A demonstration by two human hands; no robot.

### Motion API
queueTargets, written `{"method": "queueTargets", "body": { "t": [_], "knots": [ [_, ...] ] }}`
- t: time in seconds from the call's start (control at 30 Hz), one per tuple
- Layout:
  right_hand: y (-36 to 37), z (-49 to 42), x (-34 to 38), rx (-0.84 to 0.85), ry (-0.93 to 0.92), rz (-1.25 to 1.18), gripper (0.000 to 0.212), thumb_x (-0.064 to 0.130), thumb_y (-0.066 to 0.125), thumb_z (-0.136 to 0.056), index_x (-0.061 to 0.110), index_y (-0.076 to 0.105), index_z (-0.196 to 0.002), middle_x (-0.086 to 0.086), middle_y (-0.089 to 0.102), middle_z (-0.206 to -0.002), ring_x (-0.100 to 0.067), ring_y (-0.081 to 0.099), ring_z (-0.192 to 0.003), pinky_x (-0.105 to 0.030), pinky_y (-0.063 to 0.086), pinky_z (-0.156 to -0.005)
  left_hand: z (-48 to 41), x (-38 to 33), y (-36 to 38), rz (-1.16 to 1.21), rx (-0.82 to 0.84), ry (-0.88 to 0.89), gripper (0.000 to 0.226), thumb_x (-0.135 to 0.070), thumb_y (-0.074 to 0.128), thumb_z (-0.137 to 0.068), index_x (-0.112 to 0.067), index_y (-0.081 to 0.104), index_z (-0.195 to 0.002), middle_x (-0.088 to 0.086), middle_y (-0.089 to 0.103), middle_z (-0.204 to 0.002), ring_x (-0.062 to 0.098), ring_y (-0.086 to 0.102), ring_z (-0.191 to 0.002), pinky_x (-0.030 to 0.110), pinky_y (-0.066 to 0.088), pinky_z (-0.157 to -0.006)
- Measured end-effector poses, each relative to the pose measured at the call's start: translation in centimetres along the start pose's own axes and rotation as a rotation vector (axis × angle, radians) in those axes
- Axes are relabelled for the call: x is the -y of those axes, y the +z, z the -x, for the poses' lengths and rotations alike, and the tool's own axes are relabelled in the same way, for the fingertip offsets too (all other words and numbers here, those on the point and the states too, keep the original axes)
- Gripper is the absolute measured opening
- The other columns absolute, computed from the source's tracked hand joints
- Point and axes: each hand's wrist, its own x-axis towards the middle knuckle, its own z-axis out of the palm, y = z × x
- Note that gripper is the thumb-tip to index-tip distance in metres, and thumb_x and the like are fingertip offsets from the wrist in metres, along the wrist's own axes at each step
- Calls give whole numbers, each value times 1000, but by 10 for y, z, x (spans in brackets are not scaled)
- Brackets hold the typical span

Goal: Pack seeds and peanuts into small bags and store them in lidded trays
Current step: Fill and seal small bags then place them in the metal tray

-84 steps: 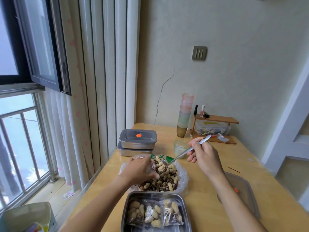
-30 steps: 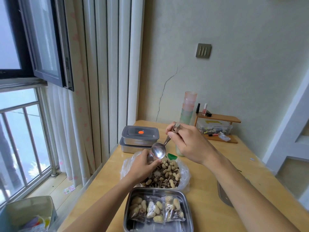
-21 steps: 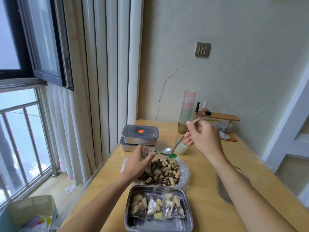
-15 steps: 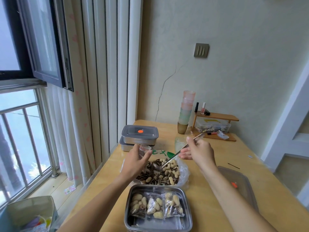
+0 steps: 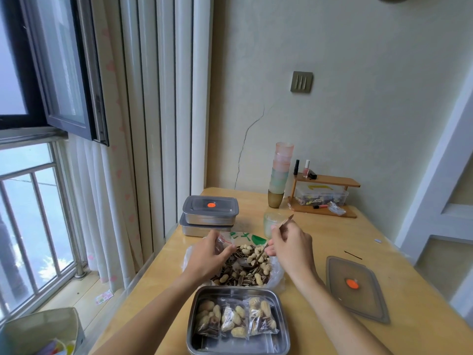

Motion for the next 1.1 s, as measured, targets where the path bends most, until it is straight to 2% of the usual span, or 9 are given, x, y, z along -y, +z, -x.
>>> {"method": "queueTargets", "body": {
  "t": [0.17, 0.23, 0.43, 0.57, 0.7, 0.77, 0.83, 0.97, 1.1],
  "knots": [
    [0, -1, -4, 81, -43, 150, 27, 19, 46, -107, 12, 67, -90, 1, 72, -67, -8, 72, -61, -36, 63, -66, -2, -2, 2, -98, 63, 27, 38, -49, 72, -91, -19, 60, -111, -4, 66, -101, 11, 60, -89, 18, 42, -67],
    [-2, -4, -7, 98, -32, 157, 28, 20, 46, -107, 13, 68, -92, 2, 72, -69, -6, 70, -60, -33, 62, -66, -3, -3, 4, -111, 101, 31, 42, -48, 73, -91, -18, 59, -117, -3, 66, -104, 12, 60, -91, 16, 42, -67],
    [-24, -22, -6, 44, 74, -2, 26, 22, 48, -108, 10, 66, -95, -1, 74, -69, -7, 71, -56, -26, 61, -65, -7, -4, 9, -119, 154, 18, 44, -48, 76, -89, -20, 58, -118, -5, 68, -97, 12, 64, -88, 31, 53, -77],
    [-38, -33, -6, -12, 204, -149, 24, 19, 47, -108, 11, 67, -97, -4, 75, -66, -17, 74, -57, -29, 61, -64, -8, -3, 7, -129, 126, 2, 48, -49, 73, -90, -17, 56, -123, -6, 67, -101, 12, 63, -90, 26, 51, -75],
    [-46, -38, -6, -48, 246, -252, 24, 18, 47, -106, 11, 66, -94, -4, 74, -63, -25, 75, -62, -42, 63, -73, -9, -1, 5, -125, 146, -6, 54, -50, 74, -89, -16, 55, -126, -5, 67, -104, 11, 62, -91, 21, 49, -71],
    [-46, -38, -2, -28, 200, -250, 24, 19, 47, -107, 13, 66, -93, -6, 74, -66, -26, 75, -62, -44, 63, -74, -9, -2, 6, -117, 150, -2, 53, -50, 75, -88, -16, 57, -125, -5, 68, -102, 10, 62, -89, 23, 50, -74],
    [-45, -34, 6, 15, 109, -219, 23, 19, 48, -107, 13, 66, -94, -8, 74, -70, -23, 74, -61, -42, 62, -69, -9, -5, 8, -91, 150, -1, 51, -47, 76, -88, -16, 56, -123, -7, 65, -98, 4, 57, -83, 15, 43, -67],
    [-46, -20, 30, 127, -210, -80, 24, 18, 47, -109, 10, 64, -94, -6, 70, -75, -12, 70, -62, -23, 56, -60, -9, -11, 13, 16, 133, -43, 48, -43, 81, -85, -18, 57, -118, -11, 63, -94, -2, 54, -80, 11, 36, -60],
    [-47, -9, 48, 266, -527, 83, 19, 20, 47, -109, 14, 62, -99, 2, 63, -82, -13, 65, -73, -28, 49, -67, -9, -10, 14, 106, 88, -80, 43, -41, 84, -82, -17, 62, -109, -10, 67, -93, 0, 60, -82, 10, 41, -62]
  ]
}}
